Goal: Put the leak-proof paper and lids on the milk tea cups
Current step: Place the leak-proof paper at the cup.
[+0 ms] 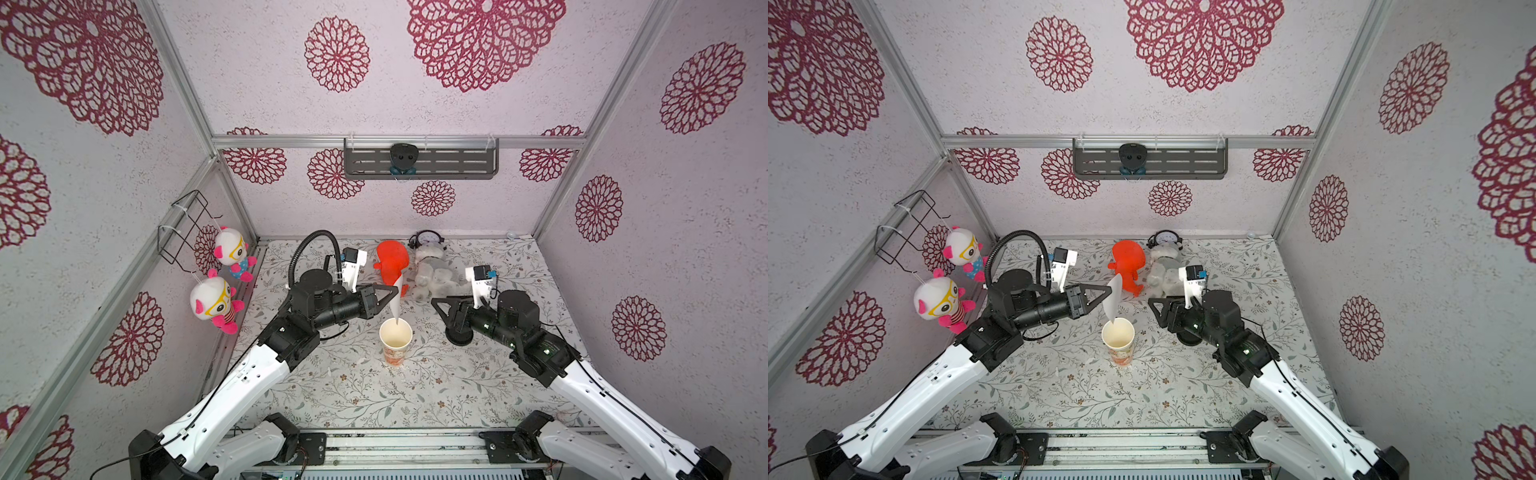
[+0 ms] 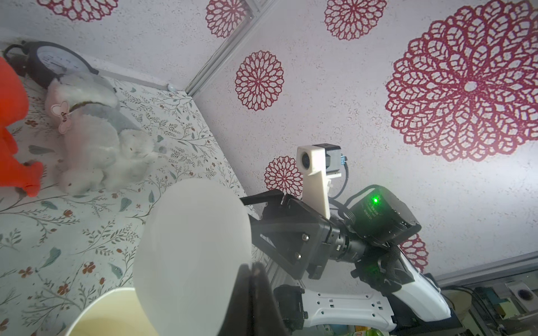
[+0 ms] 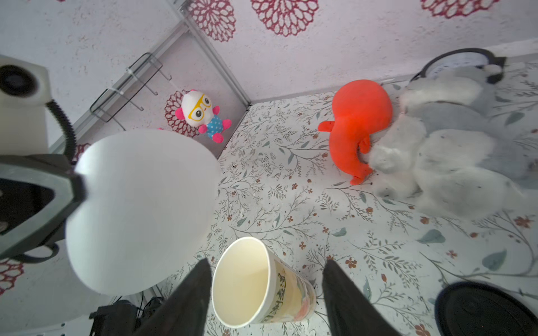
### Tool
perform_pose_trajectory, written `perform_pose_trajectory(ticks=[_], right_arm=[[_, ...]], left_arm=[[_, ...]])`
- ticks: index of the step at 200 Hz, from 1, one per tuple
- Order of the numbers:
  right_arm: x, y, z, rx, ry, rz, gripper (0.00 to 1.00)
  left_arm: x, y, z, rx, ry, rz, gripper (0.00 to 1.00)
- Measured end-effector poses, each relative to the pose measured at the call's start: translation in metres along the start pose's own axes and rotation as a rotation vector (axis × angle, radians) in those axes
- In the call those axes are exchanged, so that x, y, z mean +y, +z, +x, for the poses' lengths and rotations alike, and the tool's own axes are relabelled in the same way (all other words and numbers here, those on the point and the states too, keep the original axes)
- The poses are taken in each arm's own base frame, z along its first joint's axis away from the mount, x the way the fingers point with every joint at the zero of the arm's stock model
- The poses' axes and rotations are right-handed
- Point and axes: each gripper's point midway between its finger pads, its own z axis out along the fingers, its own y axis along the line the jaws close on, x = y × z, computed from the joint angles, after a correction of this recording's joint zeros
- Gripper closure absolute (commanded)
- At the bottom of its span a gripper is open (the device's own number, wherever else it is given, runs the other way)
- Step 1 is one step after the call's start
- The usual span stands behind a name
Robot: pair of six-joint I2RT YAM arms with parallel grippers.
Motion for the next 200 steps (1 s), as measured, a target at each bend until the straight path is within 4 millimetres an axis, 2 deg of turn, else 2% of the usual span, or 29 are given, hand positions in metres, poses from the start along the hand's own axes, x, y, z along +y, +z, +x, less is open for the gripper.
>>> perform_pose_trajectory(ticks=[18, 37, 62, 88, 116, 144, 200], right_arm=[[-0.007, -0.012, -0.007, -0.043, -0.009, 0.049, 0.11], [-0.013, -0.024, -0.014, -0.090, -0.019, 0.086, 0.01], [-0.022, -0.033, -0.015, -0.118, -0.031, 0.134, 0.01], [-0.033, -0.031, -0.009, -0.108, -0.028, 0.177, 0.01], [-0.041, -0.026, -0.001, -0.073, -0.026, 0.213, 0.01], [-0.047, -0.023, 0.007, -0.044, -0.023, 0.231, 0.01], [-0.055, -0.016, 0.020, -0.003, -0.020, 0.254, 0.01]], left_arm=[[-0.010, 0.008, 0.006, 0.026, 0.007, 0.007, 1.00], [-0.008, 0.011, 0.016, 0.058, -0.008, -0.005, 1.00], [0.004, 0.000, 0.030, 0.067, -0.039, -0.035, 1.00], [0.013, -0.013, 0.042, 0.062, -0.067, -0.063, 1.00], [0.025, -0.007, 0.048, 0.084, -0.104, -0.085, 1.00], [0.045, 0.000, 0.062, 0.129, -0.150, -0.125, 1.00], [0.097, -0.008, 0.081, 0.144, -0.261, -0.222, 1.00]])
